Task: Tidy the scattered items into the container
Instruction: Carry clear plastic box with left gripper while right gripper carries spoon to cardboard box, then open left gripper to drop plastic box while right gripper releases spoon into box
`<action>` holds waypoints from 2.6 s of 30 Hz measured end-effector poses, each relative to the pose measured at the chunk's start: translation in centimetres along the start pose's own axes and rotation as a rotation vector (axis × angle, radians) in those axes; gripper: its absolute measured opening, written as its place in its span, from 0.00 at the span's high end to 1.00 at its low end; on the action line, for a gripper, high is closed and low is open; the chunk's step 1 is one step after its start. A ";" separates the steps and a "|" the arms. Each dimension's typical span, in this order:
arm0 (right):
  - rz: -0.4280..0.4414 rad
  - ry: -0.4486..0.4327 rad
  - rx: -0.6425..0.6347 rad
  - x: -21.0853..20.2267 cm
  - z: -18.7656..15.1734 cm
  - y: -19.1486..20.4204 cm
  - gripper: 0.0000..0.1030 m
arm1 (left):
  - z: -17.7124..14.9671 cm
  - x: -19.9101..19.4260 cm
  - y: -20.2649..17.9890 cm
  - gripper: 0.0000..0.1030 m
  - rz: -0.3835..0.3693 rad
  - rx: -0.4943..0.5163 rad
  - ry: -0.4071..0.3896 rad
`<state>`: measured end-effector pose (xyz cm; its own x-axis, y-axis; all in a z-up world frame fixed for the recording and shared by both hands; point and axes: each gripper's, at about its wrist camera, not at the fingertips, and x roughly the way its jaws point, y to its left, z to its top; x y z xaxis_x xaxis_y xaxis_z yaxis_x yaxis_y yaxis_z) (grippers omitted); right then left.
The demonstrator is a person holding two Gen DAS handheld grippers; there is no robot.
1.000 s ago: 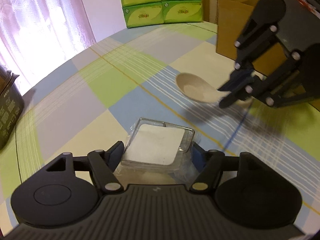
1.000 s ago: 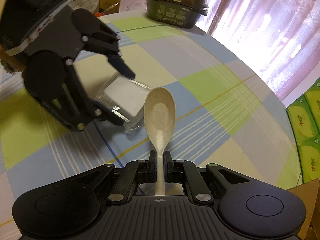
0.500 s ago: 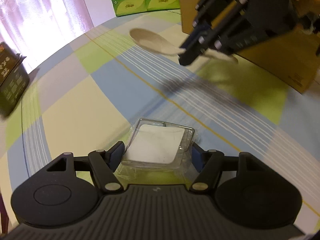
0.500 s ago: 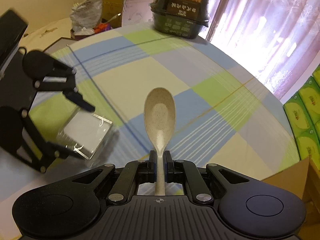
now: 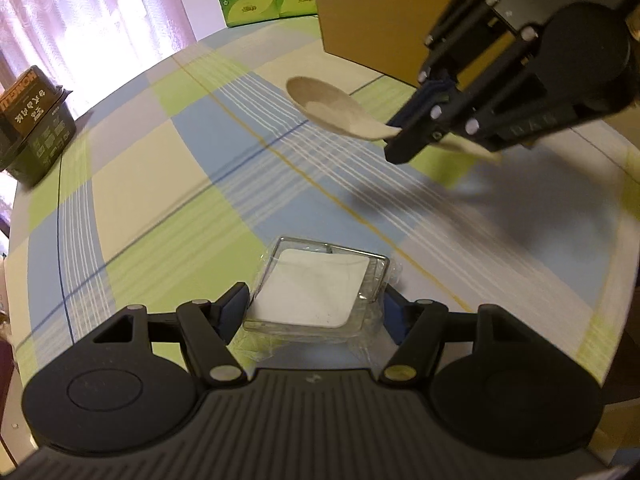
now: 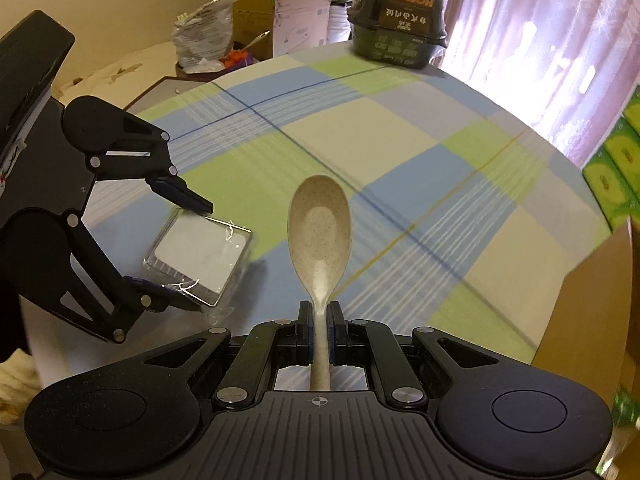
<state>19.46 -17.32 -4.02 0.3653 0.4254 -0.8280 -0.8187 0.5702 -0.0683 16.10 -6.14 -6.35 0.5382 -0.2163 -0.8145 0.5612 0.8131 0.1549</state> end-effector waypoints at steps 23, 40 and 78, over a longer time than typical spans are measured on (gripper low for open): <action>-0.098 -0.093 0.083 -10.0 -4.2 1.5 0.92 | 0.7 -6.3 -5.4 0.37 -0.002 0.026 -0.052; -0.291 -0.120 0.215 -18.6 -7.4 -5.7 0.92 | 9.3 -7.6 -8.6 0.37 -0.030 0.062 -0.115; -0.372 -0.087 0.421 -21.6 -14.6 -17.8 0.92 | 24.5 1.1 -17.0 0.37 -0.174 0.066 -0.130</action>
<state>19.64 -46.95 6.96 0.6450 0.1881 -0.7406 -0.3871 0.9161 -0.1045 22.56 -33.43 3.81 0.5044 -0.4214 -0.7537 0.6901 0.7213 0.0585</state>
